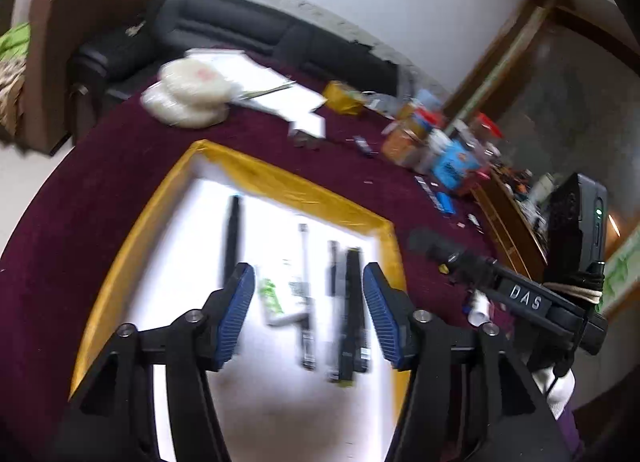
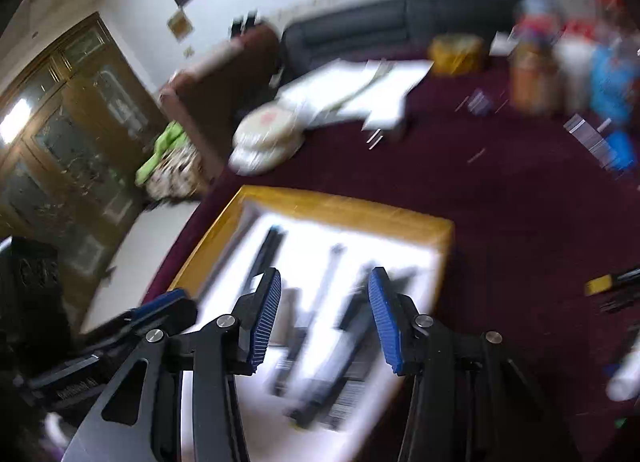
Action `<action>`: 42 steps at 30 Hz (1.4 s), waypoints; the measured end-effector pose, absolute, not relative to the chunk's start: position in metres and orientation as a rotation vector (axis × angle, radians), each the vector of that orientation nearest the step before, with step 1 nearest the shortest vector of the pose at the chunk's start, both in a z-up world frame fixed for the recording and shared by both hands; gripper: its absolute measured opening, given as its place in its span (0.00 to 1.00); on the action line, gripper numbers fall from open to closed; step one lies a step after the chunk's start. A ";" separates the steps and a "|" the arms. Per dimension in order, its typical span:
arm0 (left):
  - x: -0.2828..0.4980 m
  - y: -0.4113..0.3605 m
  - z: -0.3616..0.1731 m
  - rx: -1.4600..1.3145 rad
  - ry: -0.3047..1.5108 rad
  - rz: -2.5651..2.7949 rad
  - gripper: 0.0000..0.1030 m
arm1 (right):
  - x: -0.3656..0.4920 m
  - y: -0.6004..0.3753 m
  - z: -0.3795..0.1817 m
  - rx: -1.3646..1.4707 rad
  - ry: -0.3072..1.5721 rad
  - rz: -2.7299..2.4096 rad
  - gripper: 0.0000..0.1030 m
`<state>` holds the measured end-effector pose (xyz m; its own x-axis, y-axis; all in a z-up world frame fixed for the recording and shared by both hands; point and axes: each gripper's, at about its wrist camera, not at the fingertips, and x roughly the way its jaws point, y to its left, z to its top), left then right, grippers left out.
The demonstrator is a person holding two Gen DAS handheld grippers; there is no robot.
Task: Organize rigid objects
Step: 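Move the left tool back toward the white glue bottle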
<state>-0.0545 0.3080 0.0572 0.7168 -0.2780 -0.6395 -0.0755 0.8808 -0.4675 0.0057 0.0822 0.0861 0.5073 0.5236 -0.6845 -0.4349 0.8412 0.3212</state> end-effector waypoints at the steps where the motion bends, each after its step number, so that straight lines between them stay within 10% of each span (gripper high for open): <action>1: -0.058 0.300 0.063 -0.480 0.759 -0.136 0.61 | -0.003 0.063 0.096 0.090 0.789 0.529 0.45; 5: -0.065 0.264 0.079 -0.422 0.730 -0.213 0.65 | -0.025 -0.022 0.115 0.110 0.568 0.330 0.83; 17: -0.051 0.117 0.068 -0.239 0.854 -0.386 0.65 | -0.005 -0.259 0.063 0.413 0.580 -0.118 0.83; 38: 0.015 -0.068 0.034 0.187 0.835 -0.439 0.64 | -0.008 -0.271 0.037 0.447 0.597 -0.061 0.83; 42: 0.016 -0.081 0.020 0.307 0.811 -0.508 0.34 | -0.006 -0.269 0.034 0.428 0.611 -0.061 0.83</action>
<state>0.0157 -0.0810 0.0199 0.5793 -0.3126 -0.7528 0.5411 0.8381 0.0684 -0.0062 -0.2690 0.0342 0.8201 0.0690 -0.5681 0.1805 0.9108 0.3713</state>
